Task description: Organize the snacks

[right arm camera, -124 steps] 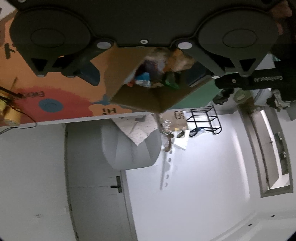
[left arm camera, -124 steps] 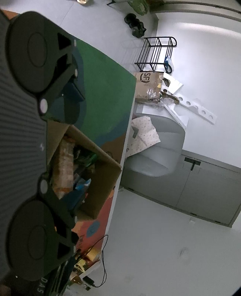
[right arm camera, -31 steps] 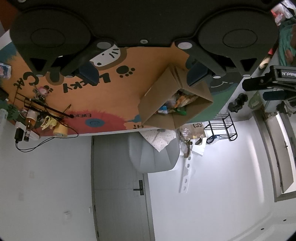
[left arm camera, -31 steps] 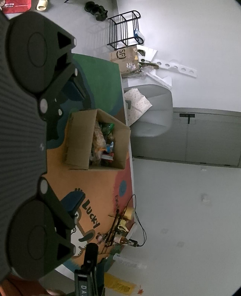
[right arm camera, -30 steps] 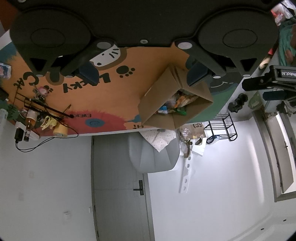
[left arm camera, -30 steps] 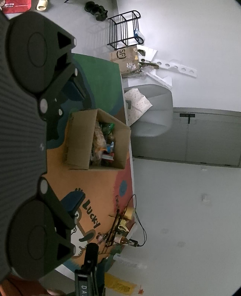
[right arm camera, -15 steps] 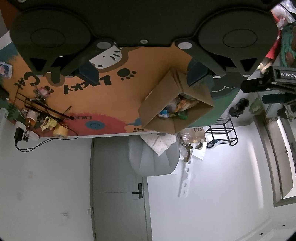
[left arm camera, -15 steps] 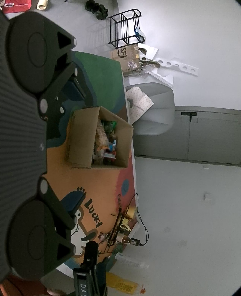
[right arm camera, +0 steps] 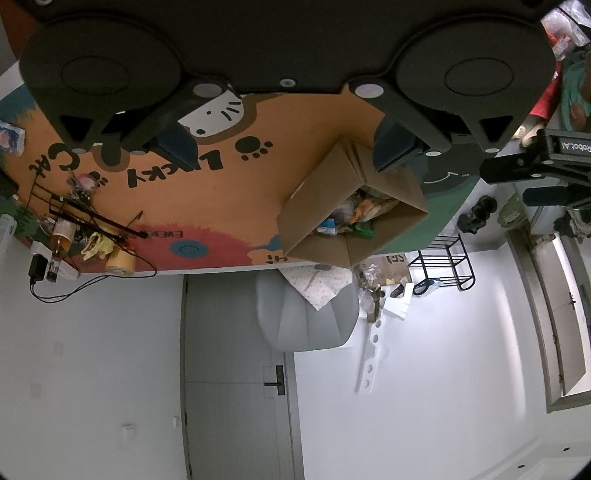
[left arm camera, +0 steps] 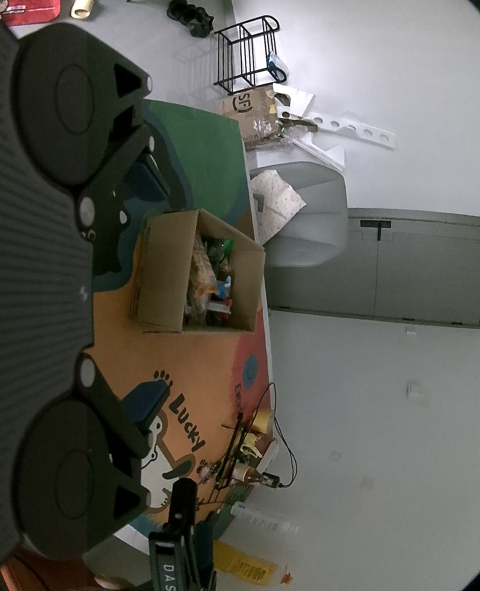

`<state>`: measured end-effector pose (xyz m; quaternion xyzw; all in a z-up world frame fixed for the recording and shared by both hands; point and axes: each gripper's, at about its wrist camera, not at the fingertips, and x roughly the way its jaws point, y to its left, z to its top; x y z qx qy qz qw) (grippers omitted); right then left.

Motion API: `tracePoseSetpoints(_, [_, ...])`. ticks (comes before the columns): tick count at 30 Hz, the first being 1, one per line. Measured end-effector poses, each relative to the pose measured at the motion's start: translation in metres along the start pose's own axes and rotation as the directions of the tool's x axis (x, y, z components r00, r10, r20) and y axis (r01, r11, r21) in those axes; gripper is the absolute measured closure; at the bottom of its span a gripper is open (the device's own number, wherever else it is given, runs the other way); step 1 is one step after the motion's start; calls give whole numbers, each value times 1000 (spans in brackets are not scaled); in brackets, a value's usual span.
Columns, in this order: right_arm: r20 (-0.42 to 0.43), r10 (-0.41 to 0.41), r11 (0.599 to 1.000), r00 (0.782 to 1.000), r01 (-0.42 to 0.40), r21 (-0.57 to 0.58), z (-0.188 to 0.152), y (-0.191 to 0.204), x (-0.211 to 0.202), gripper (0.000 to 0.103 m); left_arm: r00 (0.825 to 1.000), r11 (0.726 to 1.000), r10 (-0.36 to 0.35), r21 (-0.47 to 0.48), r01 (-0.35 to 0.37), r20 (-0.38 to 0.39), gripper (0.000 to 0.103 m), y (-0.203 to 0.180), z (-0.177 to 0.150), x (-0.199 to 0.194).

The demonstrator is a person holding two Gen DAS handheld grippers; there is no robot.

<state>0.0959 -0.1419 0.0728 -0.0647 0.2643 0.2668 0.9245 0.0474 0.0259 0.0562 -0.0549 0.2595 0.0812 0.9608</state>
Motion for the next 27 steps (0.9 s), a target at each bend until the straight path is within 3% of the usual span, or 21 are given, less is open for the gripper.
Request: tracePoseSetpoints(27, [-4,-7,1000,1000,7,-3,3,-2,0,0,1000,1000,-21,21,21,8,0,-2,-2,0])
